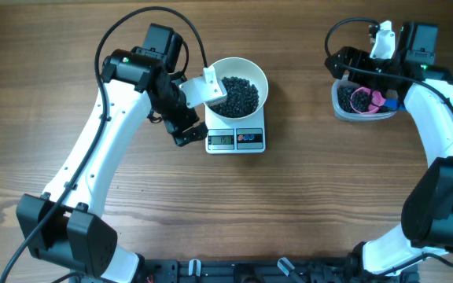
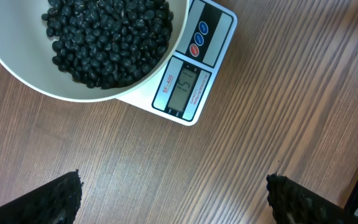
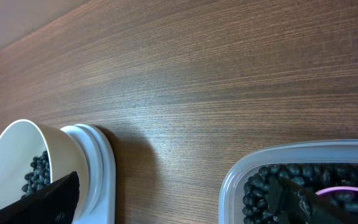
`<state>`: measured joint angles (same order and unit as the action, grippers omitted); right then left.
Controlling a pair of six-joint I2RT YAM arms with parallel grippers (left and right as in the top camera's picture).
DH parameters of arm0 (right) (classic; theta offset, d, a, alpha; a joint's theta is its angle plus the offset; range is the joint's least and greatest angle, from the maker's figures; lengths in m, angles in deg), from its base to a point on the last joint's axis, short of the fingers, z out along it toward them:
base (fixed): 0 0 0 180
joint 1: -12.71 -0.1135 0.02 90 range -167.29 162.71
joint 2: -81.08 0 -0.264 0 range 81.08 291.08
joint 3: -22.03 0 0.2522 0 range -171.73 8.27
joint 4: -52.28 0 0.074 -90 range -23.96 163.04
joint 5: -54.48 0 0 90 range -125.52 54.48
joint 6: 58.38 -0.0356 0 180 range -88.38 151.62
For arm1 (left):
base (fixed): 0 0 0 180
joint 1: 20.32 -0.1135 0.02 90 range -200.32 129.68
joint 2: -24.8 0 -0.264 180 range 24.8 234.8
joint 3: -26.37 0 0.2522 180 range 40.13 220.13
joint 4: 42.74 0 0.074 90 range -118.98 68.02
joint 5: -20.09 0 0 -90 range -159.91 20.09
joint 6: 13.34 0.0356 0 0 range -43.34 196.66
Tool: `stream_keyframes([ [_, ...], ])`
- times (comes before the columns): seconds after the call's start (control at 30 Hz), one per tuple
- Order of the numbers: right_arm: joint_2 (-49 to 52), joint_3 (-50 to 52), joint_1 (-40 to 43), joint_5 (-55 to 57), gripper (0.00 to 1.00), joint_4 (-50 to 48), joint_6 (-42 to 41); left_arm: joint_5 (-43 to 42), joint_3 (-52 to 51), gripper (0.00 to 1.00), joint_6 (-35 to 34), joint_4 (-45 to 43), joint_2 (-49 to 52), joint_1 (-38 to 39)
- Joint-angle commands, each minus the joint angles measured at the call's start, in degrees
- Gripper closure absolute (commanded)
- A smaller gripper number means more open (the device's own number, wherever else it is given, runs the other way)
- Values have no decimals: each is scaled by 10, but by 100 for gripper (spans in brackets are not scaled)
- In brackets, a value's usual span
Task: Scoop item into bowl and weigh 150g on scale
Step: 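Open the right gripper to release the scoop in the tub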
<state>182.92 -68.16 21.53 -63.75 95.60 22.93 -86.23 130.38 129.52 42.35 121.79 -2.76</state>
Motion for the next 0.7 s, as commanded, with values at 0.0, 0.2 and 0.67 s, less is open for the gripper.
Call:
stream_keyframes([
  [0.0, 2, -3, 0, 4, 0, 0, 10, -1, -3, 0, 7, 0, 7, -1],
  [0.2, 2, -3, 0, 4, 0, 0, 10, -1, -3, 0, 7, 0, 7, -1],
  [0.67, 0, -3, 0, 3, 0, -56, 74, -1, -3, 0, 7, 0, 7, -1],
])
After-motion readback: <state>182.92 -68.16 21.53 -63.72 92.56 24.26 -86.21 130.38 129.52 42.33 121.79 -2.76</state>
